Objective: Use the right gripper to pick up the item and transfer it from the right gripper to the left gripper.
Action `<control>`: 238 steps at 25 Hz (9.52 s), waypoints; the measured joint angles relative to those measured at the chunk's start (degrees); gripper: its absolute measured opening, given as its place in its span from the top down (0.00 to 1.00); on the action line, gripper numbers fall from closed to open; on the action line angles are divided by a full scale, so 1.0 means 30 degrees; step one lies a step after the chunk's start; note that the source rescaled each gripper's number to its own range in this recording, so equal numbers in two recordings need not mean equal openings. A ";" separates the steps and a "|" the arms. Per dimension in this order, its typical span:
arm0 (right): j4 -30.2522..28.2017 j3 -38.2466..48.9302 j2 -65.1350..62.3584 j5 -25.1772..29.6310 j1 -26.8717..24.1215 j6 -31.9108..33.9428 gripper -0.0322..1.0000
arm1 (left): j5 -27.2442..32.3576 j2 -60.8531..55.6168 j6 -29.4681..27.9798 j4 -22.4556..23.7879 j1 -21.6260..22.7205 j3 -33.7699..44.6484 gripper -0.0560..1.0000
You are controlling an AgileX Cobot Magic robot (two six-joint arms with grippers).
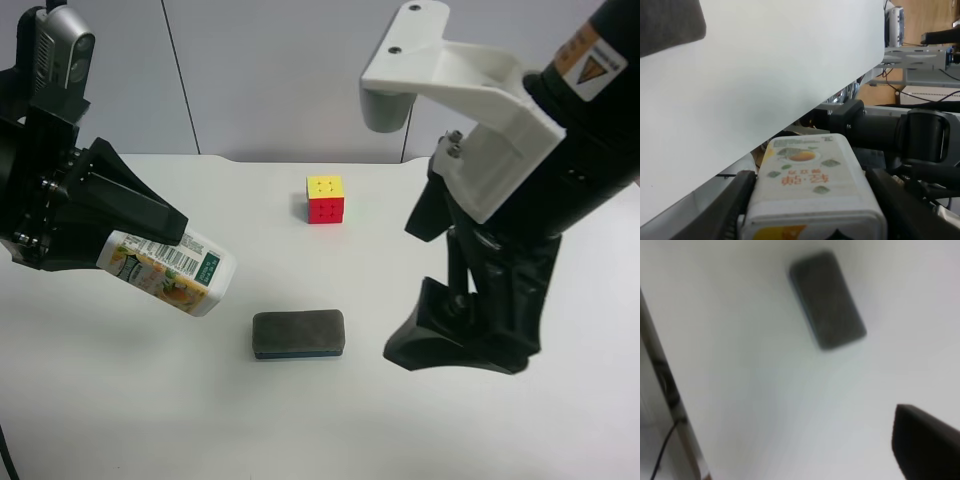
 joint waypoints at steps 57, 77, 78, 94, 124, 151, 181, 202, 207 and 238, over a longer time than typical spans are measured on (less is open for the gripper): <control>-0.1068 1.0843 -2.3257 -0.0668 -0.8045 0.9131 0.00 | -0.0075 0.0000 0.0062 0.0017 0.0000 0.0000 0.95; -0.1028 1.0843 -2.3844 -0.0668 -1.1913 0.9138 0.00 | -0.9533 0.2359 0.1635 0.3987 0.0000 -0.0070 0.95; -0.1028 1.0843 -2.3844 -0.0668 -1.1913 0.9138 0.00 | -0.9692 0.2698 0.1558 0.4603 0.0000 -0.0239 0.95; -0.1028 1.0843 -2.3844 -0.0668 -1.1913 0.9138 0.00 | -0.9815 0.7974 -0.9396 2.1294 0.0000 -0.4495 0.95; -0.1028 1.0843 -2.3844 -0.0668 -1.1913 0.9138 0.00 | -1.1500 1.0862 -1.0317 2.2675 0.0000 -0.4510 0.47; -0.1028 1.0843 -2.3844 -0.0668 -1.1913 0.9138 0.00 | 0.0256 0.5400 -1.0044 2.2711 0.0000 -0.8904 0.00; -0.1028 1.0843 -2.3844 -0.0668 -1.1913 0.9138 0.00 | 0.1644 -1.6150 -1.0457 2.1035 0.0000 0.2117 0.00; -0.1028 1.0843 -2.3844 -0.0668 -1.1913 0.9138 0.00 | -0.1205 -2.3772 -0.9087 2.0992 0.0000 0.5099 0.00; -0.1028 1.0843 -2.3844 -0.0668 -1.1913 0.9138 0.00 | -0.1265 -2.3772 -0.9039 2.0973 0.0000 0.5099 0.00; -0.1028 1.0843 -2.3844 -0.0668 -1.5689 0.9138 0.00 | -0.1324 -2.3772 -0.9000 2.0973 0.1009 0.5119 0.00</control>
